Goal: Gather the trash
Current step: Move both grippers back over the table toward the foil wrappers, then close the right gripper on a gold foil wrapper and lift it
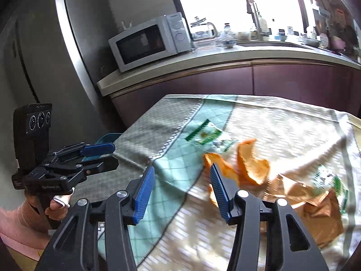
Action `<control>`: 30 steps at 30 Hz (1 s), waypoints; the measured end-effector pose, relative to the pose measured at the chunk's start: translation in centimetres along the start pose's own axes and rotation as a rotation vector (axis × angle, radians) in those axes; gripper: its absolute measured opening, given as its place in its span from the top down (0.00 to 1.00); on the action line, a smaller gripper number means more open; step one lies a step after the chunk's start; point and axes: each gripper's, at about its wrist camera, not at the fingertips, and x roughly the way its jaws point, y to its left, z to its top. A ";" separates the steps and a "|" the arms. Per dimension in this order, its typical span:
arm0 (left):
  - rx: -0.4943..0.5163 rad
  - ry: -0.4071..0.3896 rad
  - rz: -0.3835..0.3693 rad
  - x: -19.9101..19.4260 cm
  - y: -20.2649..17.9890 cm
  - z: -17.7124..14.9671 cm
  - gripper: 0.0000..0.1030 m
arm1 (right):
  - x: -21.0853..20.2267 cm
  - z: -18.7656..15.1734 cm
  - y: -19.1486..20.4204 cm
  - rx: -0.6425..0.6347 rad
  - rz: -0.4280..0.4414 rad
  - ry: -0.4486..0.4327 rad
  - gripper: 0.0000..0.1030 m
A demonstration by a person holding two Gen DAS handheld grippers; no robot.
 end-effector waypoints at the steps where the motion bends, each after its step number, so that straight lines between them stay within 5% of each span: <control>1: 0.009 0.008 -0.021 0.5 -0.7 -0.2 0.42 | -0.5 -0.5 -0.9 0.017 -0.017 -0.006 0.52; 9: 0.039 0.081 -0.049 6.7 -4.4 0.1 0.44 | -3.4 -3.5 -7.9 0.158 -0.158 -0.040 0.52; 16: 0.038 0.105 -0.066 8.1 -5.0 0.3 0.44 | -4.8 -5.0 -12.7 0.256 -0.254 -0.063 0.52; 30: 0.115 0.176 -0.246 10.3 -9.4 -0.1 0.48 | -3.7 -6.2 -15.7 0.308 -0.235 -0.004 0.52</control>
